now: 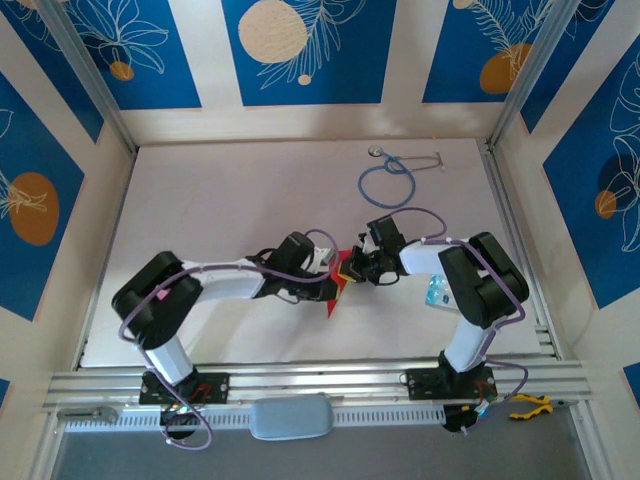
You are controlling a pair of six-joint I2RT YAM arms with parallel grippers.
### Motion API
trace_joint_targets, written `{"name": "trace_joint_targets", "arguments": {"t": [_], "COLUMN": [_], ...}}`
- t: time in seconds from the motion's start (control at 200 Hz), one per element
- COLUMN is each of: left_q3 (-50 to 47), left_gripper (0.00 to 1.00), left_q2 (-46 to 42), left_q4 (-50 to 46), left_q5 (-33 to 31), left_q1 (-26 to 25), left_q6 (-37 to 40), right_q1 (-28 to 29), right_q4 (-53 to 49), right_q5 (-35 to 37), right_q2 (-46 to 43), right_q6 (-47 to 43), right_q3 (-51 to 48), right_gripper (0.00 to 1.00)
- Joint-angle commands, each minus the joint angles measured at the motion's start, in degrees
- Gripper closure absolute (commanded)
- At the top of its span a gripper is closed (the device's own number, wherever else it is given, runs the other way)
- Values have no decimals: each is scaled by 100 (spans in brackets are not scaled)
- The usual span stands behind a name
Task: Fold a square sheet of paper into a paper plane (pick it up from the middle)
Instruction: Fold the wing for the fifth time at the center of the table.
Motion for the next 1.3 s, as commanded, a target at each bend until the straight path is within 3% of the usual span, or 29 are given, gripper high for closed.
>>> {"name": "trace_joint_targets", "arguments": {"t": [0.0,0.32,0.515,0.83,1.296], "left_q3": [308,624,259,-540,-738], "left_gripper": [98,98,100,100,95], "left_q2": [356,834,849,558,-109], "left_q4": [90,-342,-458,-21,-386], "left_q5": [-216,-418,-508,-284,115], "left_q1": [47,60,62,56,50], "left_q6": [-129,181,355,296,602], "right_q1": [102,252,241,237,228], "right_q4": [-633,-649,-689,-753,-782], "right_q5": [691,750,754,780,815], "right_q2": [125,5,17,-18,-16], "right_q6": [397,759,708,617,542], "right_q3": [-273,-348,-352,-318,-319], "right_gripper": [94,95,95,94,96]}}
